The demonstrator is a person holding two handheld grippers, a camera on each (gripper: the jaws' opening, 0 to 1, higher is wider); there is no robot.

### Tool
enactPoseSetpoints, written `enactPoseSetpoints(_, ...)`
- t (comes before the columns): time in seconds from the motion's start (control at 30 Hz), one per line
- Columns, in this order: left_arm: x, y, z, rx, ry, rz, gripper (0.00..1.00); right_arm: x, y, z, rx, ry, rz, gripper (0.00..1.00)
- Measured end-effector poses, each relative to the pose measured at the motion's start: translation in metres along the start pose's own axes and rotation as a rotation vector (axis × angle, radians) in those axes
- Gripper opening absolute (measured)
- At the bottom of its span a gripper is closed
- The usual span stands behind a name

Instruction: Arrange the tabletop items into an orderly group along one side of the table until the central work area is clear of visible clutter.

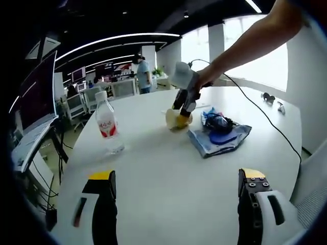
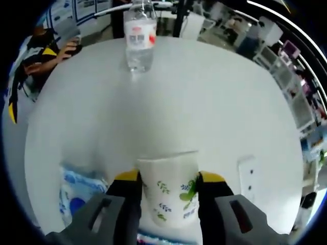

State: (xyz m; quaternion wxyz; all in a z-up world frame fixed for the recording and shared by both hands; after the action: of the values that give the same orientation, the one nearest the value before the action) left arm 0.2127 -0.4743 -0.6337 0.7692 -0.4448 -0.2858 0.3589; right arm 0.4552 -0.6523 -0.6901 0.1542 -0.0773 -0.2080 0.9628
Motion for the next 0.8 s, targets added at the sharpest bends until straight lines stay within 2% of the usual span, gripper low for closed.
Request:
enactPoseSetpoints(0.37, 0.001, -0.011, 0.000, -0.021, 0.003, -0.009, 1.00, -0.002, -0.003, 0.013, -0.041, 0.017, -0.036, 0.39)
enactPoseSetpoints(0.8, 0.000, -0.017, 0.003, -0.036, 0.004, -0.010, 1.00, 0.003, -0.013, 0.025, -0.164, 0.028, -0.151, 0.38)
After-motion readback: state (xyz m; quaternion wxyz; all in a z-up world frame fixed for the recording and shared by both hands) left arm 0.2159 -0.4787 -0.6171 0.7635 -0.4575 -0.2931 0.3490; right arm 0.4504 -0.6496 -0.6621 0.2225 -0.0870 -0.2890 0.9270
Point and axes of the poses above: the point that each gripper's makers call its tool centre point, and the gripper's own axes: z roughly backward along the fingers, x roughly to its left, y roughly out of its underside, the point moved 4 cm from there along z, roughly backward along the fingers, and after that the axes turned 7 degrees about -z, right-handed, at the moved point
